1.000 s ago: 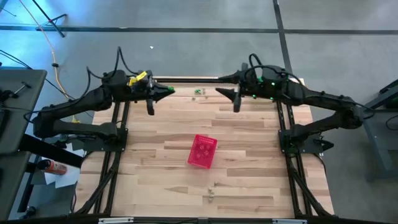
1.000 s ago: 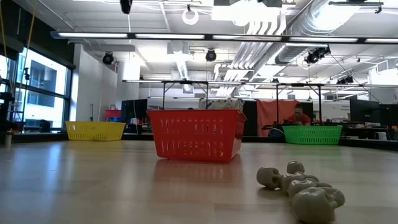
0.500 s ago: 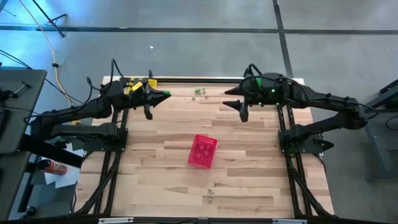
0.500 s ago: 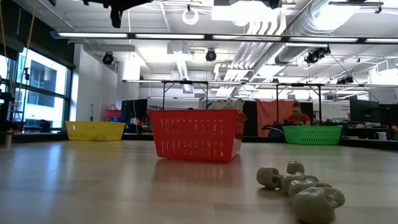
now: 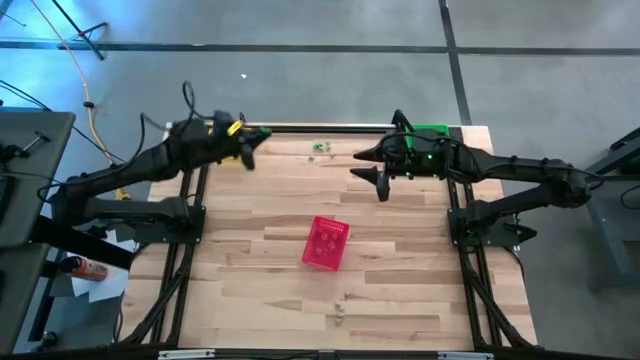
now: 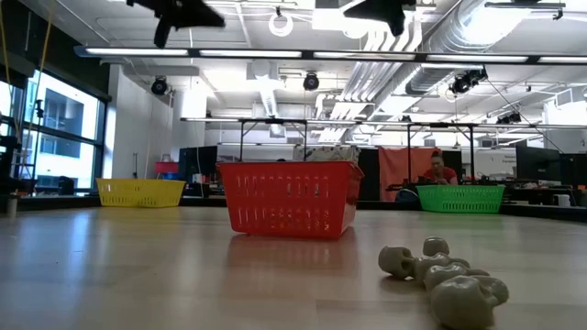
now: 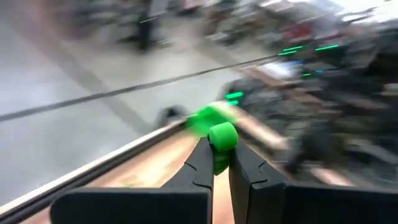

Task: Sort Halloween decoration
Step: Put the green skeleton toy into the yellow bin

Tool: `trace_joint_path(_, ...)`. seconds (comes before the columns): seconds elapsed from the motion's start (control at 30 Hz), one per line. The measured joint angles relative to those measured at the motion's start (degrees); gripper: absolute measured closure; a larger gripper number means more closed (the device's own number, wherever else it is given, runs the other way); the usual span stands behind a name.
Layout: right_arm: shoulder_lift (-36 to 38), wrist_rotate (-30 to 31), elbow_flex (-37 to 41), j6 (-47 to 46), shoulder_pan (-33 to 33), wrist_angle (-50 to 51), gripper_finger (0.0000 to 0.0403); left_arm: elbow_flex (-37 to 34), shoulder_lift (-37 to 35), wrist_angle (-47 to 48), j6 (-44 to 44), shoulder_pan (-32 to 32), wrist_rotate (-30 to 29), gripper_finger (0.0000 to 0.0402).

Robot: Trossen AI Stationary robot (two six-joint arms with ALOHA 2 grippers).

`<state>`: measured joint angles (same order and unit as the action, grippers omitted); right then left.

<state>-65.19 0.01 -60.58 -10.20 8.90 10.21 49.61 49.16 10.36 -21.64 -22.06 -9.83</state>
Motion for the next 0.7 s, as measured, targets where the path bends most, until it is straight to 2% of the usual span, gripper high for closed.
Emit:
trace_joint_path(0.07, 0.0, 0.0, 0.0, 0.0, 0.6, -0.6, 0.0194, 3.7, 2.8, 6.6, -0.3, -3.5, -2.8, 0.0401)
trace_joint_path(0.3, 0.0, 0.2, -0.1, -0.3, 2.0, -1.0, 0.0194, 13.3, 15.8, 26.0, -0.3, -17.1, -3.2, 0.0401)
trace_joint_path(0.7, 0.0, 0.0, -0.1, -0.3, 2.0, 10.4, 0.0194, 21.5, 36.3, 46.0, -3.1, -31.3, -7.6, 0.0401)
